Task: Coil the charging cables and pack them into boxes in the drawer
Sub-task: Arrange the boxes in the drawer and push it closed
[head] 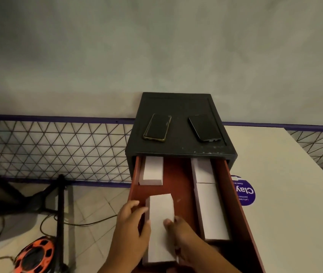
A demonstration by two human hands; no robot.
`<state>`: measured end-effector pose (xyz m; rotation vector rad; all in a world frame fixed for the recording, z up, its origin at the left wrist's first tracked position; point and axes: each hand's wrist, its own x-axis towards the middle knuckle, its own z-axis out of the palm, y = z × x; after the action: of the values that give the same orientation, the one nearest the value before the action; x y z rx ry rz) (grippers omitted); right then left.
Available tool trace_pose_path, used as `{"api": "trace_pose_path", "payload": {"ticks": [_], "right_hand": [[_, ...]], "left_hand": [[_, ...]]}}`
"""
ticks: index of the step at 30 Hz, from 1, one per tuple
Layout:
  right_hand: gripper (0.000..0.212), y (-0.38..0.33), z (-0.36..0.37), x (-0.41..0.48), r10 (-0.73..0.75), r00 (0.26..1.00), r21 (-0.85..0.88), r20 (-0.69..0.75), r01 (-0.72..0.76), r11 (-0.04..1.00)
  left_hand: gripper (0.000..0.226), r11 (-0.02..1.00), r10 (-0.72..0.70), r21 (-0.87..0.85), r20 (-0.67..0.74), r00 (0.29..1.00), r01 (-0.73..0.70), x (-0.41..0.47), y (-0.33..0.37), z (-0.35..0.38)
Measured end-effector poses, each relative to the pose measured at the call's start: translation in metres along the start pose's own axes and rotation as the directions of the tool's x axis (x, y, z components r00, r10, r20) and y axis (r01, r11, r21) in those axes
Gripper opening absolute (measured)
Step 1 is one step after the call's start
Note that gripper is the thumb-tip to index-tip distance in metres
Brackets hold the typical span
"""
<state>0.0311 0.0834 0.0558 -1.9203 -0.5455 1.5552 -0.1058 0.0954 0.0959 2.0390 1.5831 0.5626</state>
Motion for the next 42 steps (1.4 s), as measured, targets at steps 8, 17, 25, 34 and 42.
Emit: {"api": "trace_pose_path", "payload": {"ticks": [8,17,25,34,42], "right_hand": [[0.047,0.000,0.005,0.003,0.017,0.982,-0.266,0.189,0.034,0.964],[0.113,0.008,-0.002,-0.005,-0.083,0.886,-0.599,0.456,0.375,0.708],[0.115,0.014,0.003,0.003,-0.162,0.881,-0.693,0.445,0.453,0.560],[0.119,0.004,0.009,0.014,-0.211,0.895,-0.734,0.392,0.443,0.515],[0.110,-0.022,0.010,0.036,-0.330,0.897,-0.801,0.293,0.419,0.428]], "left_hand": [[0.054,0.999,-0.023,-0.043,0.093,0.995,0.027,-0.005,-0.024,-0.009],[0.128,0.995,0.054,-0.102,0.440,0.896,-0.009,-0.018,-0.041,-0.018],[0.141,0.999,0.008,-0.047,0.497,0.868,0.018,-0.019,-0.035,-0.023],[0.140,0.998,0.033,0.034,0.509,0.860,-0.058,-0.019,-0.034,-0.023],[0.139,0.997,0.060,0.009,0.489,0.870,-0.073,-0.019,-0.038,-0.022]]}}
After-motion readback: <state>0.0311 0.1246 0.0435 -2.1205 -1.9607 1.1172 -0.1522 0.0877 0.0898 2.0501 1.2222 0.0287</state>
